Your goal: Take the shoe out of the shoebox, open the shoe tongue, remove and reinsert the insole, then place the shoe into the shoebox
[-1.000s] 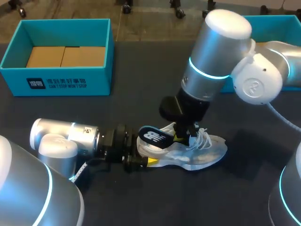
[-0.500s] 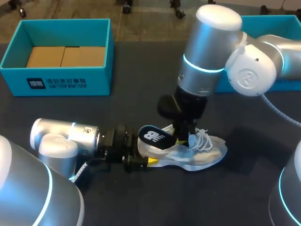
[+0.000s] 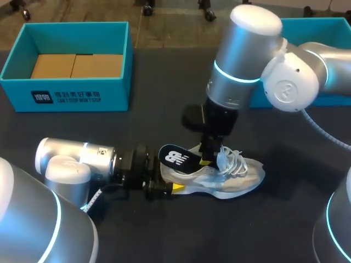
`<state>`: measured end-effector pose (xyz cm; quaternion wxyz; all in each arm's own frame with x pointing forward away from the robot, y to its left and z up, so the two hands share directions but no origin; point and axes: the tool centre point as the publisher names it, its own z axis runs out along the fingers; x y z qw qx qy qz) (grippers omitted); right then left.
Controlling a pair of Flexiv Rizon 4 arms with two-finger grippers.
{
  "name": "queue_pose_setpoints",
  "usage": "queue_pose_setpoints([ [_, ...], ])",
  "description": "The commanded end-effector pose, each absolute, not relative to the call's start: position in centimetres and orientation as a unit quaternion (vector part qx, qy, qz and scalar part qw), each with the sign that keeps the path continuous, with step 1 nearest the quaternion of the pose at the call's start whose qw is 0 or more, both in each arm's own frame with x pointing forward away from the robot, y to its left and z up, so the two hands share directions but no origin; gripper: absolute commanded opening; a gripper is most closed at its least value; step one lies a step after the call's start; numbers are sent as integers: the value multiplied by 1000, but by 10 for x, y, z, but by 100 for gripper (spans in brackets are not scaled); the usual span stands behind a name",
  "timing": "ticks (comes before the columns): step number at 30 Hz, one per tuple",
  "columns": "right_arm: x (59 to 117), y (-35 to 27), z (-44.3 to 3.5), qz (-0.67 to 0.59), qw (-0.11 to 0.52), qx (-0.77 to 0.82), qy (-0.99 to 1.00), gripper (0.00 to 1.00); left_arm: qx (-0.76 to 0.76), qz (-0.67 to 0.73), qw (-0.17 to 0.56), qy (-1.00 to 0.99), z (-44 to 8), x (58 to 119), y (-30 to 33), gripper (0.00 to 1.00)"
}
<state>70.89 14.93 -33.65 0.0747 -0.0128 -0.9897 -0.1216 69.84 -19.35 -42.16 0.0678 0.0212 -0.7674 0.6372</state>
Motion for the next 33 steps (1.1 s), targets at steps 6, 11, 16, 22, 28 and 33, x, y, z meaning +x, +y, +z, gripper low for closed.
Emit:
queue_pose_setpoints([
  [6, 707, 150, -354, -174, 85, -14, -981, 44, 22, 637, 67, -767, -422, 698, -194, 0],
  [11, 706, 151, -355, -182, 90, -14, -979, 28, 22, 637, 67, -767, -422, 698, -194, 0],
  [16, 706, 151, -356, -194, 101, -15, -976, 0, 22, 637, 67, -767, -422, 698, -194, 0],
  [22, 705, 156, -353, -199, 119, 11, -973, 16, 22, 637, 67, -767, -422, 698, -194, 0],
  [28, 708, 157, -351, -213, 136, 8, -968, 49, 22, 637, 67, -767, -422, 698, -194, 0],
  [33, 709, 164, -348, -211, 149, 10, -966, 45, 22, 637, 67, -767, -422, 698, -194, 0],
])
